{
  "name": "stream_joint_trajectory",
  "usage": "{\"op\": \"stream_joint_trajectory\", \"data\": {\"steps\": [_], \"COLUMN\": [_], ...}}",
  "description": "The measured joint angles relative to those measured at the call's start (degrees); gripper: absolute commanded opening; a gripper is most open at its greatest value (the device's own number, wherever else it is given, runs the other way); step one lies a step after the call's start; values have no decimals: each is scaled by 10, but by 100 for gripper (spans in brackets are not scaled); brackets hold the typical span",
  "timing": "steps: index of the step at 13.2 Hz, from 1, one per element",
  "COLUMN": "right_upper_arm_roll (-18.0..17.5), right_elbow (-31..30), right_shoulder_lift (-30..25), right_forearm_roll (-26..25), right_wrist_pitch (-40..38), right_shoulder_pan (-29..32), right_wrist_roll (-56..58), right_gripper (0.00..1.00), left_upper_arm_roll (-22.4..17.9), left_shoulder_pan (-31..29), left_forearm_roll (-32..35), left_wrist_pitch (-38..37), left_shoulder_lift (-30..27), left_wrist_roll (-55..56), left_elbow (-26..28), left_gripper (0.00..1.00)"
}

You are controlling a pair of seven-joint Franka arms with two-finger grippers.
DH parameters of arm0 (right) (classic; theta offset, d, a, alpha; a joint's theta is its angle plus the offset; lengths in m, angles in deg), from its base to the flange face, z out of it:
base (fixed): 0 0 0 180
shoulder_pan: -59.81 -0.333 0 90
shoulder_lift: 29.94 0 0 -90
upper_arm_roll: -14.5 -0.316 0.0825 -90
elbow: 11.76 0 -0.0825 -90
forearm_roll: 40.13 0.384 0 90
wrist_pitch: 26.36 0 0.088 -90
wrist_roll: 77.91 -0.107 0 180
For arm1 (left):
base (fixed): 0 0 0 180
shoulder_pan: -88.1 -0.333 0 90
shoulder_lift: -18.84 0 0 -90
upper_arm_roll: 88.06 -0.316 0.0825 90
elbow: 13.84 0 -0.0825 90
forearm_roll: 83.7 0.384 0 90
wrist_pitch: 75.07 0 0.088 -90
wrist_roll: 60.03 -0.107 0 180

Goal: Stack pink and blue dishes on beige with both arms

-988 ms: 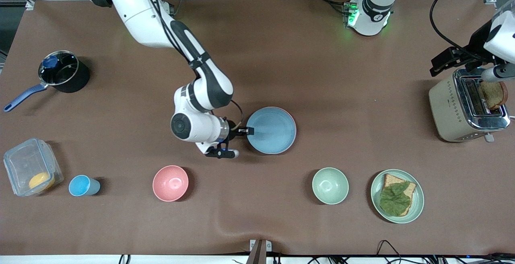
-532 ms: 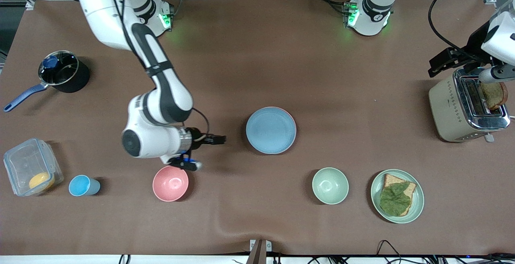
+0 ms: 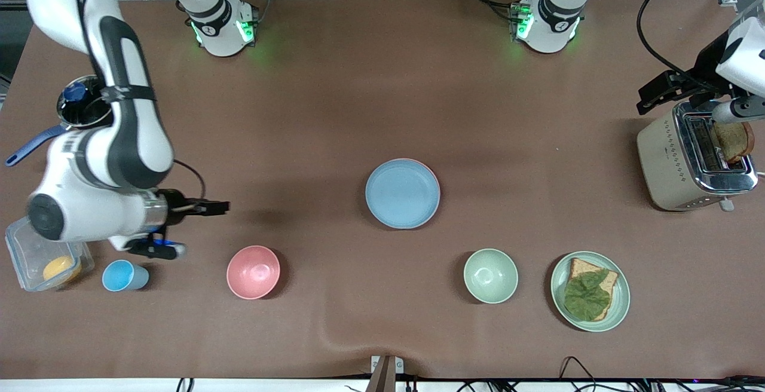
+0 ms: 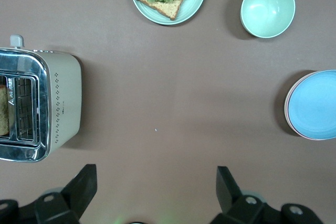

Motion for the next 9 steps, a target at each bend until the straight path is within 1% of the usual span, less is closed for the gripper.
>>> {"op": "stream_joint_trajectory", "data": {"steps": [2, 4, 6, 9], "right_upper_arm_roll": [3, 4, 4, 4], "right_elbow": [-10, -32, -55, -66], "right_shoulder_lift": [-36, -86, -141, -211], "right_forearm_roll": [-32, -70, -84, -95], "right_wrist_pitch": [-4, -8, -12, -45], "right_shoulder_pan": [26, 42, 54, 75], "right_wrist_roll": [27, 30, 30, 30], "right_gripper": [100, 100, 100, 100], "left_upper_arm_roll": [0, 0, 0, 0], "left_shoulder_pan": [0, 0, 0, 0], "left_forearm_roll": [0, 0, 0, 0], "left_wrist_pitch": [0, -1, -3, -3], "left_shoulder_lift": [0, 0, 0, 0], "left_wrist_roll": [0, 0, 0, 0], "left_elbow": [-1, -2, -2, -3], "left_gripper": [100, 100, 100, 100]}}
